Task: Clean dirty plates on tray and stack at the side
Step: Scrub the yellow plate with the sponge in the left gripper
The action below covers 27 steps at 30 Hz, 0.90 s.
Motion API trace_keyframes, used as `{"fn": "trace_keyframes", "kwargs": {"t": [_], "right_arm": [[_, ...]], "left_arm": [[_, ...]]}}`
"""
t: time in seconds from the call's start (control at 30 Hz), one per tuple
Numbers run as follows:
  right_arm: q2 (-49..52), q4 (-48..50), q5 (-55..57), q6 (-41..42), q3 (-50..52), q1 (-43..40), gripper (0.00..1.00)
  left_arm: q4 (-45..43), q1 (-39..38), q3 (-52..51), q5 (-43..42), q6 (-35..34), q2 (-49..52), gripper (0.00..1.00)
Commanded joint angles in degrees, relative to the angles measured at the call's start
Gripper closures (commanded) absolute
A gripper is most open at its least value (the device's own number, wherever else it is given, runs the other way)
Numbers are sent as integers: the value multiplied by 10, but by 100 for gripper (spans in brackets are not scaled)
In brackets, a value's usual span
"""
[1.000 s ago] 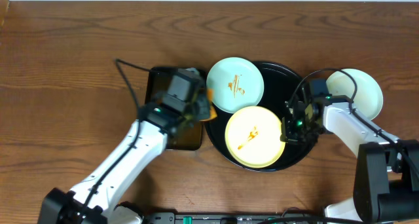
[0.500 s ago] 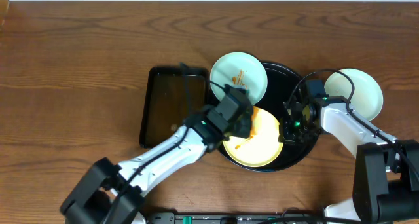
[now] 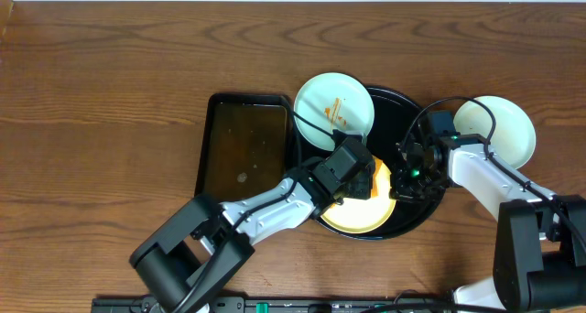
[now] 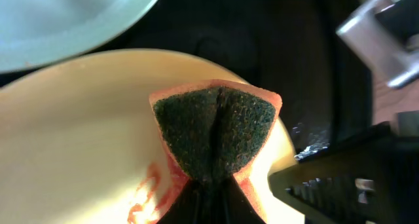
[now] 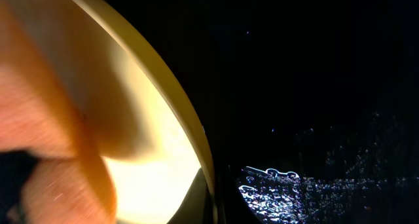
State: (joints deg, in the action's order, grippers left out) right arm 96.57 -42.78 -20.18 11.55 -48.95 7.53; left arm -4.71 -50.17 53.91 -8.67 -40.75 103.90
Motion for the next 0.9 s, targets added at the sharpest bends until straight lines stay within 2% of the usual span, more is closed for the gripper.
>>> {"fn": "trace_keyframes", "kwargs": {"t": [0.0, 0.33, 0.57, 0.73, 0.87], "right_arm": [[-3, -1, 8, 7, 9, 8, 99], [-3, 0, 9, 7, 9, 8, 99], [-3, -1, 9, 7, 9, 8, 99], [-3, -1, 9, 7, 9, 8, 99], [-3, -1, 9, 7, 9, 8, 99]], "left_arm": [[17, 0, -1, 3, -11, 8, 92], [192, 0, -1, 3, -11, 8, 92], [217, 18, -1, 8, -9, -13, 92], [275, 40, -1, 82, -7, -24, 92], [260, 63, 0, 118, 51, -27, 92]]}}
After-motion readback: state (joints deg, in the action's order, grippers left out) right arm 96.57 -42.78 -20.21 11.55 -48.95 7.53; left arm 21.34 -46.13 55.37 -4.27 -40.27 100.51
